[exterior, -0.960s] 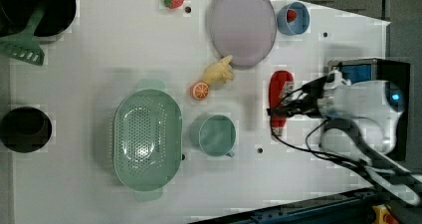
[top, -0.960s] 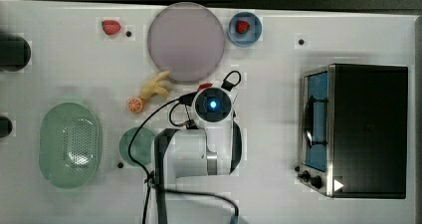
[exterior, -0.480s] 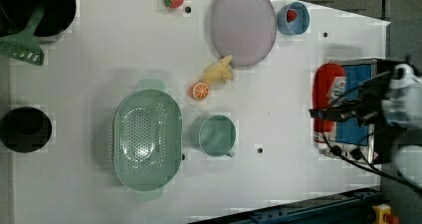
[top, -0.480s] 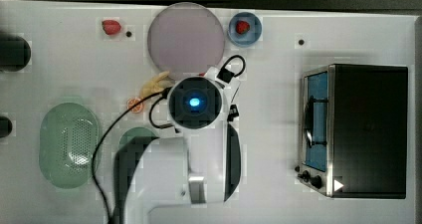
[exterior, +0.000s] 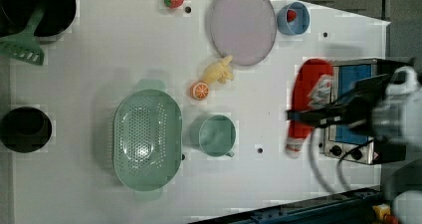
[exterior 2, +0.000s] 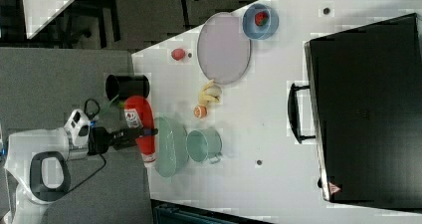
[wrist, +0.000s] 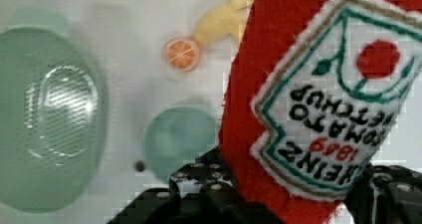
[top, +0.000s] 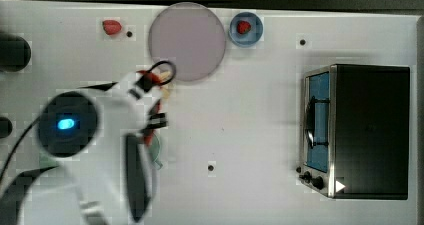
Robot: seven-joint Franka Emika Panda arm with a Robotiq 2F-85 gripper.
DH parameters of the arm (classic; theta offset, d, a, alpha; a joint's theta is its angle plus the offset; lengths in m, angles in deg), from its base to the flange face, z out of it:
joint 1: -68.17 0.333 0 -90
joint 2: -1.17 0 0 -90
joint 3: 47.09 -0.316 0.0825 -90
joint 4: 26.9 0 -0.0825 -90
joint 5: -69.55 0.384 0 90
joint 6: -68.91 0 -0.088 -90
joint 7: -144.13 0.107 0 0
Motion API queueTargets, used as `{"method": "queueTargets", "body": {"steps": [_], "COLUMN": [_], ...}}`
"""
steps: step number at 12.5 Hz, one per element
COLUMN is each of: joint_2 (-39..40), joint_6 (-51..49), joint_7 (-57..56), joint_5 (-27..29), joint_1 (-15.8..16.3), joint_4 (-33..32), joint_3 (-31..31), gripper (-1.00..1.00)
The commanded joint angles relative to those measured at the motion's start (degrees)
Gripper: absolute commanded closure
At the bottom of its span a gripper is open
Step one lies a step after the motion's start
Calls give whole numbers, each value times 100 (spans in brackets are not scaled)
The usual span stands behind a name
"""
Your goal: Pick Ketchup from the table and place it in strainer.
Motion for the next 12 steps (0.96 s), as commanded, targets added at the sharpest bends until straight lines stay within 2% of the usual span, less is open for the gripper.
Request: {"method": "queueTargets", "body": {"steps": [1, 5, 9, 10, 12], "joint_2": [505, 1467, 2586, 2831, 3241], "joint_6": [291, 1666, 2866, 3121, 3529], "joint_7": [1839, 3326, 3892, 3960, 3981], "joint_5": [104, 103, -72, -158, -378], "joint_1": [198, 240, 473, 536, 592], "joint_4": [-7, -8, -25, -23, -28], "joint_3": [-710, -1475, -1702, -1662, -1596], "gripper": [-22, -22, -22, -31, -73]}}
